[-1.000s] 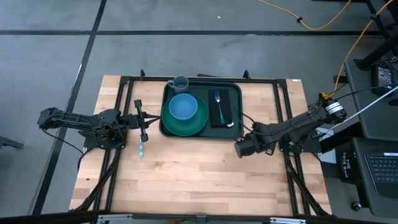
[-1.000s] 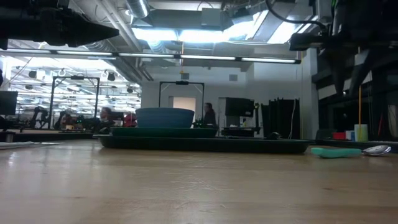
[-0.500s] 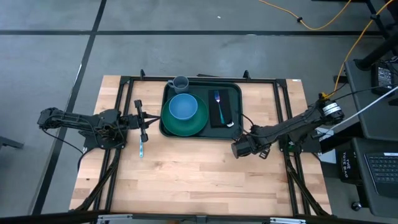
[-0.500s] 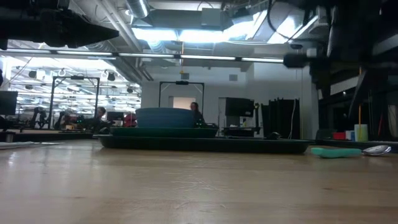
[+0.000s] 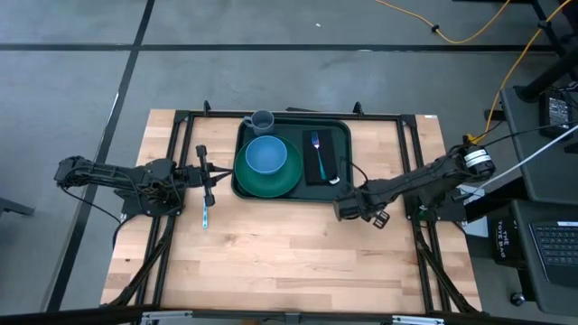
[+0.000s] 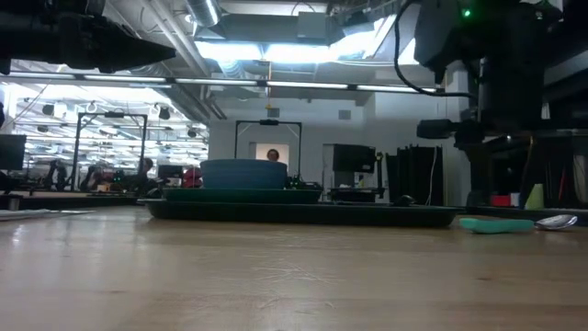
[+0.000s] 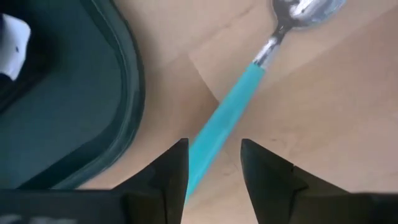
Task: Set up tray
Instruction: Put the green spoon on top of the black napkin to the left of the purple fork
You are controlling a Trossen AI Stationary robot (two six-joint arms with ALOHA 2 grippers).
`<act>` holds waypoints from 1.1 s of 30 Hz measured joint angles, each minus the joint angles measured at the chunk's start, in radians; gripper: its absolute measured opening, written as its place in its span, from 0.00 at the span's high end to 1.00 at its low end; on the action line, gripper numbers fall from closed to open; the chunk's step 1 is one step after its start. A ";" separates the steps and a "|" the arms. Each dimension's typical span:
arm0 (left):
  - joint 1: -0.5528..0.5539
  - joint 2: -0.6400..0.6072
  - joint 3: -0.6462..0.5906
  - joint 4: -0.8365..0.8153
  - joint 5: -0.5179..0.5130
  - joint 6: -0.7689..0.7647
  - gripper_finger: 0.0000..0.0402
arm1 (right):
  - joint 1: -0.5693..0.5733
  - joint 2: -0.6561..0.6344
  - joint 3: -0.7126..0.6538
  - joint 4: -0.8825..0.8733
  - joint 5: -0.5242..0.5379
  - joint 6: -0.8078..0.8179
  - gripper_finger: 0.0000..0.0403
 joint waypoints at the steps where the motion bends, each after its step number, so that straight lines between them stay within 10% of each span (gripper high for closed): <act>1: 0.000 0.000 0.000 0.000 0.000 0.000 0.99 | -0.005 0.000 0.000 -0.004 0.000 -0.001 0.63; 33: 0.000 0.000 0.000 0.000 0.001 0.000 0.99 | -0.072 0.128 0.003 0.023 -0.112 -0.301 0.63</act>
